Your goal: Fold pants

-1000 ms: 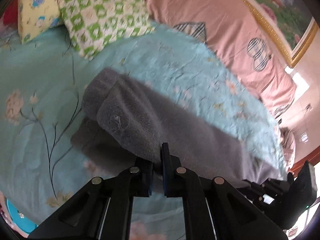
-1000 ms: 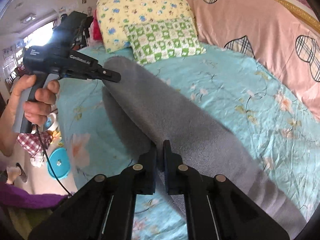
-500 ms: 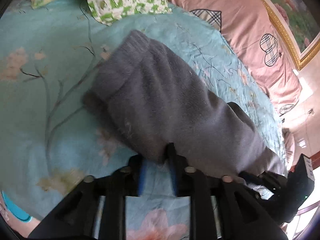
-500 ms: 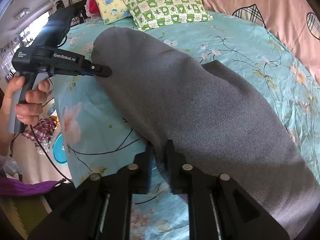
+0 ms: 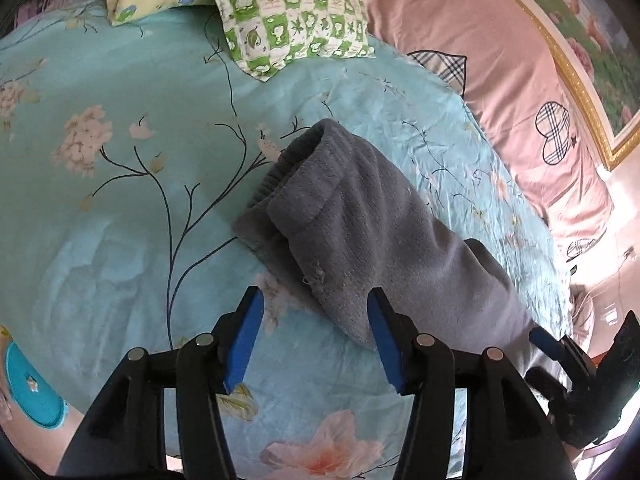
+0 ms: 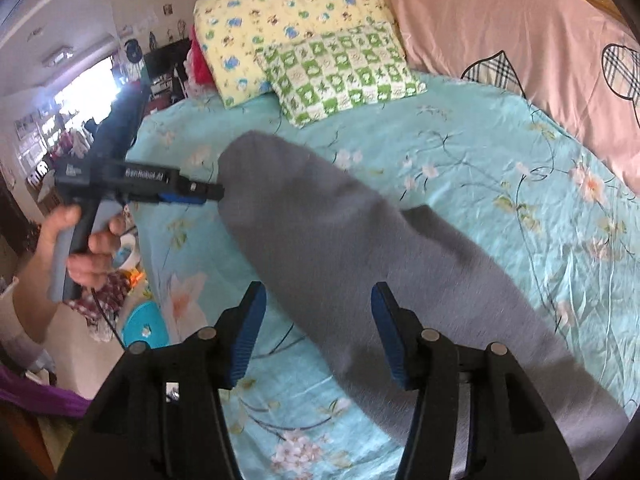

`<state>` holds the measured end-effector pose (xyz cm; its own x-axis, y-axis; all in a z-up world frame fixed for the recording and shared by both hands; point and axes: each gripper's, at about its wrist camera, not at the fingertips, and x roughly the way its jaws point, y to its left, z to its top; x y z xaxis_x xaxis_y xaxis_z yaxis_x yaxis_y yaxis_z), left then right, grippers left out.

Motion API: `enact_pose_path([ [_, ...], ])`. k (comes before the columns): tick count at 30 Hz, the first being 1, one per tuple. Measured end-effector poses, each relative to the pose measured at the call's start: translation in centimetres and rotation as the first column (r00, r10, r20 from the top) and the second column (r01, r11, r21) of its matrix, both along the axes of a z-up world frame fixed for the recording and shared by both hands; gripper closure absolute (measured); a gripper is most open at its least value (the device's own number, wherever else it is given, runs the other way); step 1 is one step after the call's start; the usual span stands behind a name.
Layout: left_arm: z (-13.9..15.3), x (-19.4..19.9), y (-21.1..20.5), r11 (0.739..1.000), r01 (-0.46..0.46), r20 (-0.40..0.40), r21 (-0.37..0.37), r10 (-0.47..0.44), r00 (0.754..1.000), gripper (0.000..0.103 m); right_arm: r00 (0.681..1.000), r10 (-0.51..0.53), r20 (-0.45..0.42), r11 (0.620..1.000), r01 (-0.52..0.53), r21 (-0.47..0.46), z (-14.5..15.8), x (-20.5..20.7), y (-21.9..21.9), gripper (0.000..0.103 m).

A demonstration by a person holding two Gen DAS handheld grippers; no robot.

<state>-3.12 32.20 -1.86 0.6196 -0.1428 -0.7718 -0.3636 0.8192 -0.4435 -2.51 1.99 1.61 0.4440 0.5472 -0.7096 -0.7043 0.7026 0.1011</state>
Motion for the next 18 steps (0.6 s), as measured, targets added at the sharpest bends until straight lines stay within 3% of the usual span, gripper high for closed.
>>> enact_pose_path([
  [6,-0.5,0.6,0.9,0.999,-0.021,-0.015,-0.029,0.021,1.000,0.045,0.997,-0.069,-0.027,0.996,0.070,0.063,0.8,2.9,-1.0,0.047],
  [10,-0.9,1.3,1.5,0.999,-0.031,-0.019,-0.043,0.030,0.999,0.045,0.986,-0.135,-0.096,0.982,0.146,0.119,1.1,7.1,-2.1,0.047],
  [18,-2.5,3.5,2.5,0.998,-0.048,-0.065,-0.038,0.045,0.997,0.042,0.962,-0.148,-0.228,0.987,0.157,0.023,-2.1,15.1,-0.3,0.049],
])
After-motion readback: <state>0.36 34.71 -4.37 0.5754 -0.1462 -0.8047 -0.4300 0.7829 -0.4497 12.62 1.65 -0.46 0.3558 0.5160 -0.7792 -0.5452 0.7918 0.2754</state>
